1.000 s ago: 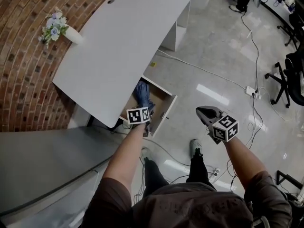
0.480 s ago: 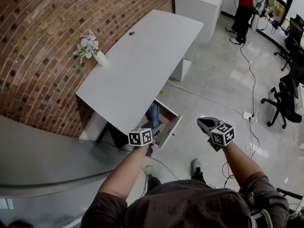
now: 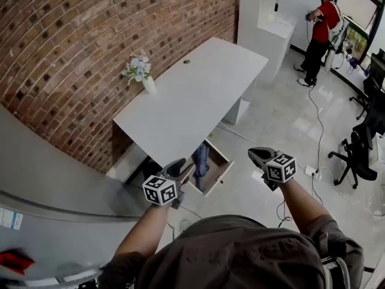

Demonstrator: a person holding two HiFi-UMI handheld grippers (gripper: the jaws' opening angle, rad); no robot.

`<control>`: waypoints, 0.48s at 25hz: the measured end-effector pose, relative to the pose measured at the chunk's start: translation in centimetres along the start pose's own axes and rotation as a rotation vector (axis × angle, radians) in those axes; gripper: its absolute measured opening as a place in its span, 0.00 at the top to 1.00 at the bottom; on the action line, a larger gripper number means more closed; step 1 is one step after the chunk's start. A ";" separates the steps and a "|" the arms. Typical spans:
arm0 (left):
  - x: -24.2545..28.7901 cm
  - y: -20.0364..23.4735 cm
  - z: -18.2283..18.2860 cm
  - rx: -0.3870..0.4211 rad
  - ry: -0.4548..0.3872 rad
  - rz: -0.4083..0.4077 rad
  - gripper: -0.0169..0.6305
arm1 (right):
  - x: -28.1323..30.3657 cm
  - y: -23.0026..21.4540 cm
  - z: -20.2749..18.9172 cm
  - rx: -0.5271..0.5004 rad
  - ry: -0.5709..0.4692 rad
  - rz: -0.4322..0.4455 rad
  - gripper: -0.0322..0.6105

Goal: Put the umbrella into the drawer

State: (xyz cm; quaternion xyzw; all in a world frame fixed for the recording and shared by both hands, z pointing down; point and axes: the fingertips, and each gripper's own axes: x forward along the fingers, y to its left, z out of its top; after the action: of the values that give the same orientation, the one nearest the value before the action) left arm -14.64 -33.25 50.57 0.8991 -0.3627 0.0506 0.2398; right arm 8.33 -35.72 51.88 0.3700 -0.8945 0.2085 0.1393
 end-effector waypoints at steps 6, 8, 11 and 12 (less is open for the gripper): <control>-5.2 -3.2 3.8 0.151 -0.145 -0.054 0.82 | -1.0 2.9 4.1 -0.095 -0.031 0.042 0.96; -6.4 -3.8 4.8 0.172 -0.186 -0.057 0.85 | -1.1 3.9 5.2 -0.113 -0.042 0.060 0.96; -7.7 -4.3 5.6 0.188 -0.222 -0.047 0.90 | -1.1 5.3 6.5 -0.125 -0.065 0.078 0.96; -8.0 -4.4 5.9 0.190 -0.235 -0.044 0.92 | -1.1 5.7 6.8 -0.126 -0.075 0.081 0.96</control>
State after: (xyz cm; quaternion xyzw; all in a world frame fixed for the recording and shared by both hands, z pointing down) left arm -18.00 -28.19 41.52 0.9252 -0.3622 -0.0260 0.1106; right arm 4.34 -34.68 43.92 0.3315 -0.9247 0.1435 0.1202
